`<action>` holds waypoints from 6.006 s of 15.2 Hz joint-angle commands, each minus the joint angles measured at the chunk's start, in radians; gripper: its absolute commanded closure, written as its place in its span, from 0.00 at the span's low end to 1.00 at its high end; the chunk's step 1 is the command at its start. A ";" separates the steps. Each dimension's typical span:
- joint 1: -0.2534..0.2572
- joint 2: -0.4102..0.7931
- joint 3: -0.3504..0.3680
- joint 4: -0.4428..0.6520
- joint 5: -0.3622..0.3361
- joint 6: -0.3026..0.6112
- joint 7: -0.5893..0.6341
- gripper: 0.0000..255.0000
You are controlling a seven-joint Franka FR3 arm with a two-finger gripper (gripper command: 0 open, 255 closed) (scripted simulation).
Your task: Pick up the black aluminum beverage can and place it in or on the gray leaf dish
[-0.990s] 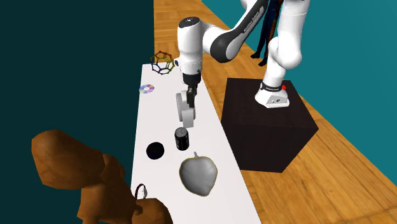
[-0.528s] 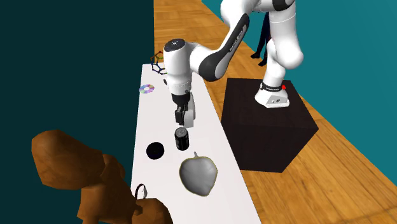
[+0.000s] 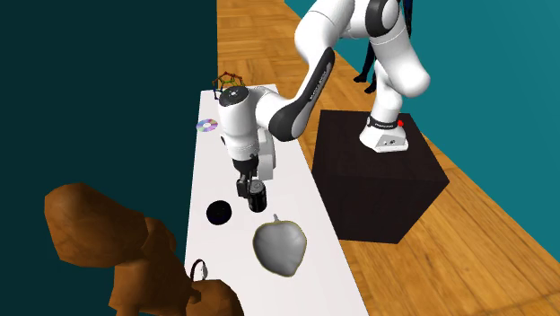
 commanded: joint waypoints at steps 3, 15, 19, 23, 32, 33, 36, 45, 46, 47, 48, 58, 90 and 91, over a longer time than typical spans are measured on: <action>0.005 0.026 -0.010 -0.013 -0.013 0.038 0.009 0.00; 0.006 0.030 -0.011 -0.014 -0.015 0.043 0.010 1.00; 0.005 0.029 -0.011 -0.015 -0.015 0.043 0.009 1.00; 0.003 0.014 -0.006 -0.012 -0.008 0.025 0.006 1.00; -0.008 -0.038 0.012 0.001 0.016 -0.037 -0.008 1.00; -0.008 -0.038 0.012 0.001 0.016 -0.037 -0.007 0.00; 0.030 0.045 0.045 0.128 0.039 -0.158 -0.071 0.00; 0.041 0.094 0.035 0.102 0.023 -0.095 -0.066 0.00; 0.042 0.095 0.035 0.102 0.023 -0.095 -0.066 0.00; 0.042 0.095 0.035 0.102 0.023 -0.095 -0.066 0.00; 0.042 0.095 0.035 0.102 0.023 -0.095 -0.066 0.00; 0.042 0.096 0.035 0.104 0.023 -0.095 -0.067 1.00; 0.125 0.003 0.092 0.303 0.069 -0.376 0.002 1.00; 0.146 0.014 0.094 0.328 0.066 -0.390 0.020 1.00</action>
